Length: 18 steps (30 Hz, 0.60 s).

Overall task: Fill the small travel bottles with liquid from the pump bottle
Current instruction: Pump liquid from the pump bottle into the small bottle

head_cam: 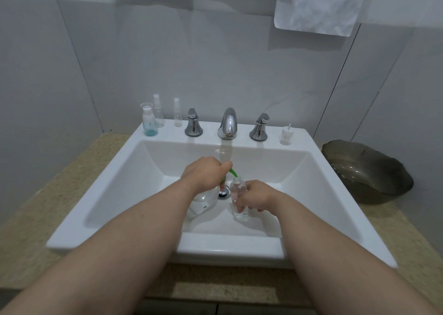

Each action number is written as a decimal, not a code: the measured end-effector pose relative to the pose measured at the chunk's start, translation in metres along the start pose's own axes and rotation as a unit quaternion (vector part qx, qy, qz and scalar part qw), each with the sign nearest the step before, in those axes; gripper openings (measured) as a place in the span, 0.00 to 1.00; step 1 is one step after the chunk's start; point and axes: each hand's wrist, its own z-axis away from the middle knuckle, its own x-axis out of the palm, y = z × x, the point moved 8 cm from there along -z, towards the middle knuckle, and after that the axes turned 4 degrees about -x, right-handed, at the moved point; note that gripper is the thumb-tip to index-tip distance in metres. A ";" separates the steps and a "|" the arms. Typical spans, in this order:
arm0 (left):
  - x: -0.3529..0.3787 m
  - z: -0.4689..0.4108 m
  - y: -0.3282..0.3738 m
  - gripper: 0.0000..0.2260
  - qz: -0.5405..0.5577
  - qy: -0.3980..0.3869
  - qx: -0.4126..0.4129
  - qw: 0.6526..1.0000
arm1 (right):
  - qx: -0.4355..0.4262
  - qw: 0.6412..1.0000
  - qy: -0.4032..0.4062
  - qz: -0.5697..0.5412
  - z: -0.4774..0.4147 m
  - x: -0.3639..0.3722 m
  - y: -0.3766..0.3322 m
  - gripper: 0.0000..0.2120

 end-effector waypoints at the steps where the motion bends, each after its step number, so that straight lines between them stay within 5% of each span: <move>1: 0.000 0.000 0.000 0.26 -0.001 -0.001 0.001 1.000 | -0.001 1.000 0.000 0.000 0.000 0.000 0.000 0.12; 18: 0.003 -0.002 -0.006 0.31 0.024 -0.003 -0.014 1.000 | 0.001 1.000 -0.003 -0.003 0.000 -0.001 0.002 0.09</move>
